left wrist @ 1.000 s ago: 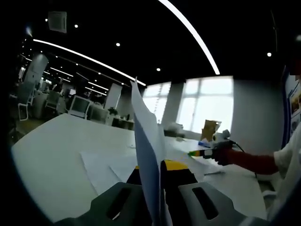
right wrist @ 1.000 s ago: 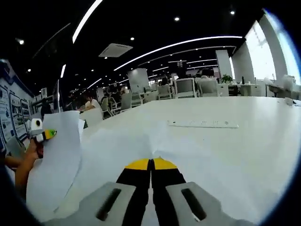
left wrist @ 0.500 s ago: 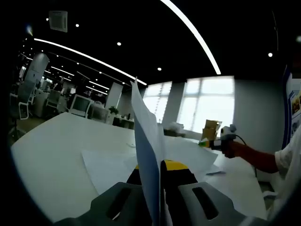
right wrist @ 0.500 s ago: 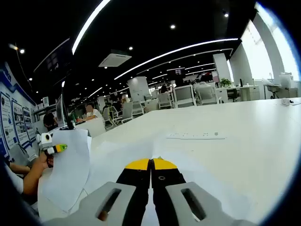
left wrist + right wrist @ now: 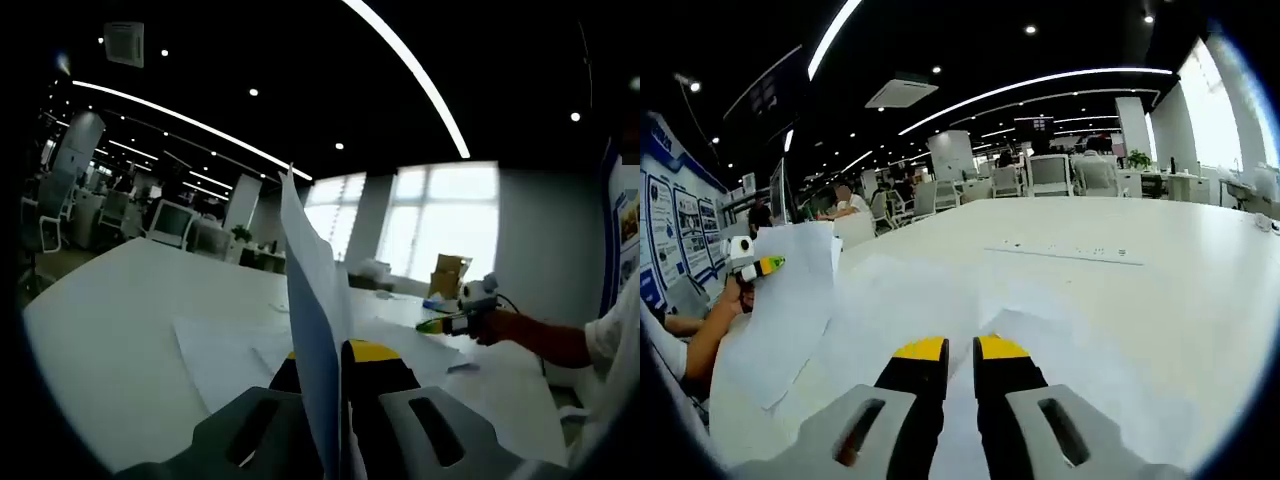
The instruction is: Organize the stack of printing papers by aligning and flattening the scattered papers on the table
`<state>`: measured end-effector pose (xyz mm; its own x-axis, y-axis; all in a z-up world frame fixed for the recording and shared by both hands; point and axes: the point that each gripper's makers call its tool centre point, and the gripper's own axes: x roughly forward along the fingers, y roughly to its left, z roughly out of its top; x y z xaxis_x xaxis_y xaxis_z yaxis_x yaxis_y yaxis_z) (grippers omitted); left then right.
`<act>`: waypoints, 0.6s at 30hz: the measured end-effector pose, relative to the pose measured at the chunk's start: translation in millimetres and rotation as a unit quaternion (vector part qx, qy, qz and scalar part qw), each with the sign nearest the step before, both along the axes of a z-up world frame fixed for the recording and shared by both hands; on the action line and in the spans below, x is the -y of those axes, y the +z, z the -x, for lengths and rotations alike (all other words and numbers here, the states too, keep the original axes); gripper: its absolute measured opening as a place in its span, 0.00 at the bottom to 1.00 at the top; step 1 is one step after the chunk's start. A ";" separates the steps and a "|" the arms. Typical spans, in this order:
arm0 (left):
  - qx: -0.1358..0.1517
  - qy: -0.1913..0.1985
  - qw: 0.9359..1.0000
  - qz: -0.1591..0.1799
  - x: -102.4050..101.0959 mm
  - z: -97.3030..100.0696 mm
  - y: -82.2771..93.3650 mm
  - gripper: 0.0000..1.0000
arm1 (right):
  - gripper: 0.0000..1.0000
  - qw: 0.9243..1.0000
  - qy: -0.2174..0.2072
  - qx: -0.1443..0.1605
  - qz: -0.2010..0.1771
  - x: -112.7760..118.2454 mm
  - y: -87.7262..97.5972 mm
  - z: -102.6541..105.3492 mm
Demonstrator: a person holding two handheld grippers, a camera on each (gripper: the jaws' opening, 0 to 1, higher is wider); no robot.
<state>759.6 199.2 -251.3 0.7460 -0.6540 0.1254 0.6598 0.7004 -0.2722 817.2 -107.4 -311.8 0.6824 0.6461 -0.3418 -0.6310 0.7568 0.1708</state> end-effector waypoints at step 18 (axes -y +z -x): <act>0.002 0.000 1.000 0.000 -0.5 -0.5 0.7 0.06 | 0.66 0.997 -0.005 0.023 0.080 -15.1 -22.5 -23.8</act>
<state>760.1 199.7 -250.6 0.7459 -0.6538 0.1274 0.6603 0.7009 -0.2697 841.0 -92.2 -334.3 0.7057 0.5796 -0.4075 -0.6281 0.7779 0.0187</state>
